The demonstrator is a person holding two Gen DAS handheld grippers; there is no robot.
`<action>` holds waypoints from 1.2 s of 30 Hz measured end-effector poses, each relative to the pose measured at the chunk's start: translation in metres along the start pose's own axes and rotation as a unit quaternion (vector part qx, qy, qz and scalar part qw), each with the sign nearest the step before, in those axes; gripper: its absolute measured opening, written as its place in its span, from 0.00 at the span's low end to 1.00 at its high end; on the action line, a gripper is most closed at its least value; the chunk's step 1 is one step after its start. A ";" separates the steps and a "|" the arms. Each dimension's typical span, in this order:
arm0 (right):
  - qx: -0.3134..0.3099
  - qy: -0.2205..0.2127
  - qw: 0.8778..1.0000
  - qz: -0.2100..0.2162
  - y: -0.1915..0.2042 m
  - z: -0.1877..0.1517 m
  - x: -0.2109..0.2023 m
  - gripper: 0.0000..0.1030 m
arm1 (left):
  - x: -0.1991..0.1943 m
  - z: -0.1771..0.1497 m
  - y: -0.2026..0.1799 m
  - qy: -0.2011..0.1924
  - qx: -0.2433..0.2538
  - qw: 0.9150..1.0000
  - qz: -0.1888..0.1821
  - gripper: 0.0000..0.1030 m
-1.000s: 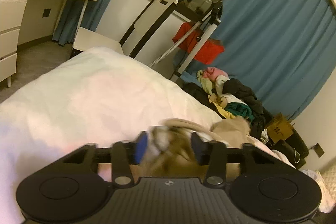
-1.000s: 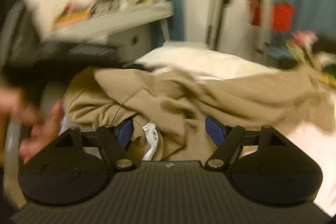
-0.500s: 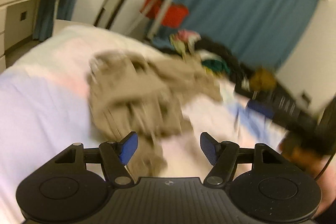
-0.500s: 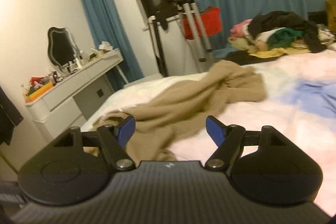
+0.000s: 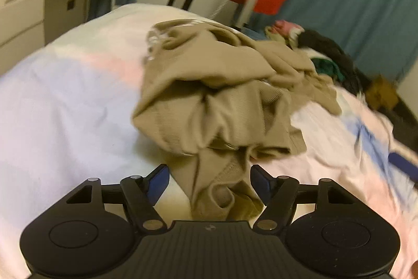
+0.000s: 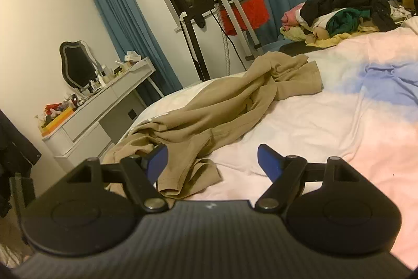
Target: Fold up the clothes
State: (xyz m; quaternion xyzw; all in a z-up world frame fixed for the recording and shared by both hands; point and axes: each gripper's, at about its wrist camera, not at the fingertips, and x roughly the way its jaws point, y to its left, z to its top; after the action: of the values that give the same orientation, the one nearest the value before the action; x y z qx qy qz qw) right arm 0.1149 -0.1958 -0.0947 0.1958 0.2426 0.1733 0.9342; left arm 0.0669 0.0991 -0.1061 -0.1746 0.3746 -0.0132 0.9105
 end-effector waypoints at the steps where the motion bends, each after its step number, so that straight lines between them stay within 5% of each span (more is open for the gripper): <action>1: -0.001 0.002 1.000 0.002 0.000 0.000 0.002 0.76 | 0.000 0.003 0.002 -0.002 -0.011 1.000 -0.006 0.60; 6: -0.022 -0.001 1.000 0.005 0.008 -0.002 0.009 0.76 | -0.009 0.007 0.013 -0.014 -0.048 0.999 -0.002 0.20; 9: -0.040 -0.011 0.999 0.002 0.016 -0.008 0.014 0.76 | -0.014 0.009 0.022 -0.025 -0.079 0.997 -0.001 0.09; 18: -0.169 -0.006 0.984 0.059 0.060 -0.027 0.027 0.76 | -0.043 0.005 0.042 -0.107 -0.166 0.980 0.031 0.00; 22: -0.234 0.022 0.969 0.082 0.086 -0.022 0.045 0.74 | -0.043 0.002 0.060 -0.096 -0.211 0.973 0.018 0.00; 30: -0.410 0.084 0.906 0.070 0.140 -0.019 0.105 0.73 | -0.019 -0.004 0.080 -0.045 -0.239 0.970 -0.001 0.00; 33: -0.477 0.097 0.871 0.073 0.164 -0.023 0.120 0.73 | -0.012 -0.005 0.085 -0.038 -0.254 0.967 -0.005 0.01; 36: -0.553 0.117 0.821 0.085 0.185 -0.032 0.130 0.73 | -0.004 -0.005 0.088 -0.030 -0.258 0.966 -0.003 0.01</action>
State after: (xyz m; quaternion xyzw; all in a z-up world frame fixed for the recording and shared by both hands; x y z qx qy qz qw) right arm 0.1624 0.0276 -0.0871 -0.3557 0.1956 0.3786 0.8318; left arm 0.0510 0.1809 -0.1354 -0.4052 0.3372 0.0862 0.8454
